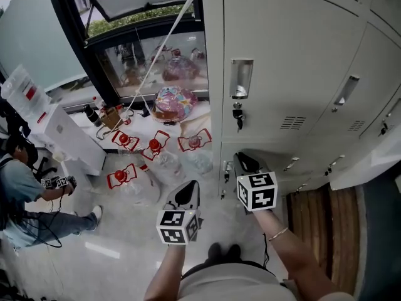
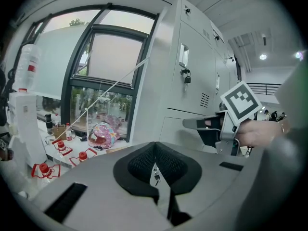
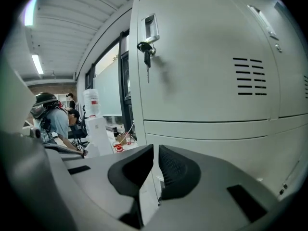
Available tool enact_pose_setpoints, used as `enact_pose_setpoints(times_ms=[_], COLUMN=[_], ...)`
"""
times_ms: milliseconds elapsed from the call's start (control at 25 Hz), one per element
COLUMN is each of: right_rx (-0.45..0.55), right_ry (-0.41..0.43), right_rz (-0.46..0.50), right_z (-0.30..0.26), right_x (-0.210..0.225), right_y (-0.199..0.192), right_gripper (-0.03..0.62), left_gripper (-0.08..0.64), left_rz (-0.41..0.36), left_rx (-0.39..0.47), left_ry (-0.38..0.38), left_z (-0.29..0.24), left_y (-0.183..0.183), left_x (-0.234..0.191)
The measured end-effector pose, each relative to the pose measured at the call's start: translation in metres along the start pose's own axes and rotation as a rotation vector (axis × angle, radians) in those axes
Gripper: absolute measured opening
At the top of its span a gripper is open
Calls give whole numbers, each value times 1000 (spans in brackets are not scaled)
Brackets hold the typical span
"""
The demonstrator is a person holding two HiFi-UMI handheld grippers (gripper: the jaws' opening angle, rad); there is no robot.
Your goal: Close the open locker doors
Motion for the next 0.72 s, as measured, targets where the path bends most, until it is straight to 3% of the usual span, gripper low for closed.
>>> enact_pose_setpoints(times_ms=[240, 720], right_rx=[9, 10], right_ry=[20, -55], right_rz=[-25, -103], right_z=[43, 123], right_x=[3, 30], right_y=[-12, -46], right_gripper=[37, 21], left_gripper=[20, 20], left_rz=[-15, -48], left_rx=[-6, -23], left_ry=[-39, -100], left_z=[-4, -7], left_y=[0, -5], left_x=[15, 48])
Point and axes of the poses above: the fingertips, and each gripper's own axes: z backward along the fingers, x to its right, y out of its top, the point moved 6 cm from there along z, backward along the fingers, and after that the axes turned 3 degrees about -z, right-handed, at the moved point
